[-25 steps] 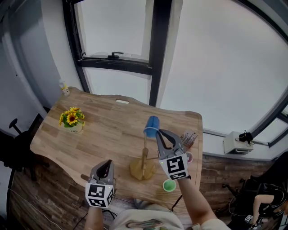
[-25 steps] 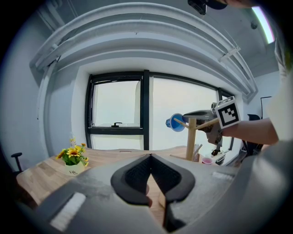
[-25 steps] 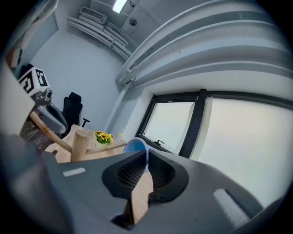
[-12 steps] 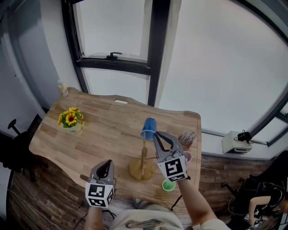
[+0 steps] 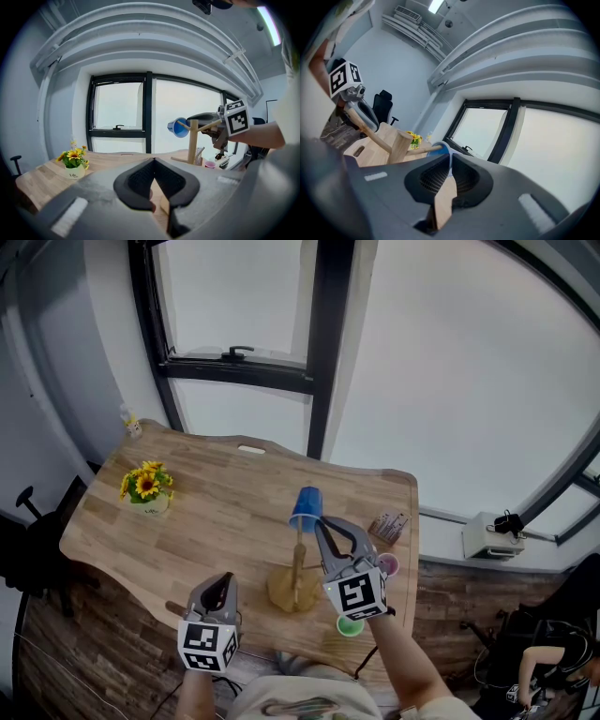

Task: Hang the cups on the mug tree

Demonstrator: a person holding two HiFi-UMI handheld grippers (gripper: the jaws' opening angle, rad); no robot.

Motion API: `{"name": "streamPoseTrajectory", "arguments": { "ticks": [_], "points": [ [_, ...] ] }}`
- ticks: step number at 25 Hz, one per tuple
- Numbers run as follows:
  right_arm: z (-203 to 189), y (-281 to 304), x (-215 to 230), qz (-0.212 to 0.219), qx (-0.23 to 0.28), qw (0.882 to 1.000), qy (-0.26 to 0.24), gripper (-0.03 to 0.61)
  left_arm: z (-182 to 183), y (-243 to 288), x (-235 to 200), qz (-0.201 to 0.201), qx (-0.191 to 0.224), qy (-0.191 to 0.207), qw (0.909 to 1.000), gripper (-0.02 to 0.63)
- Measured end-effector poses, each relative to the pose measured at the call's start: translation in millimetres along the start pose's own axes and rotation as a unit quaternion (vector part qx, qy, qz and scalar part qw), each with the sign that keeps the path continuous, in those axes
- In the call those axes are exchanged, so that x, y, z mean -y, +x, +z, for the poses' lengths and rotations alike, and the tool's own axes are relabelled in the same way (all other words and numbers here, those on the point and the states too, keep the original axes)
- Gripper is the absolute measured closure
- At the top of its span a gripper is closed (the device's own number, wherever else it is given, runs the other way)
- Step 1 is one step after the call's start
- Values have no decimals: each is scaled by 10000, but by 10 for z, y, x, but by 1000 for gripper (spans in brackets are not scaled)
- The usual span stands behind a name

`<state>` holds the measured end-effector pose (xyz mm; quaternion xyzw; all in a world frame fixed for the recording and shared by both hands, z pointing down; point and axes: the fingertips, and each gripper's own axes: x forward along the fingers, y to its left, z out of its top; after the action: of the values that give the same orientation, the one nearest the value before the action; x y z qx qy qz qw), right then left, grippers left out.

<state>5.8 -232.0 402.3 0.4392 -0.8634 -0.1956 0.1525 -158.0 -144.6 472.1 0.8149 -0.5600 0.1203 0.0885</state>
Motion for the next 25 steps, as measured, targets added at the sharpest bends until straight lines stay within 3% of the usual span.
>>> {"name": "streamPoseTrajectory", "arguments": {
  "ticks": [25],
  "points": [
    [-14, -141, -139, 125, 45, 9998, -150, 555, -3, -34, 98, -88, -15, 56, 9999, 609]
  ]
}}
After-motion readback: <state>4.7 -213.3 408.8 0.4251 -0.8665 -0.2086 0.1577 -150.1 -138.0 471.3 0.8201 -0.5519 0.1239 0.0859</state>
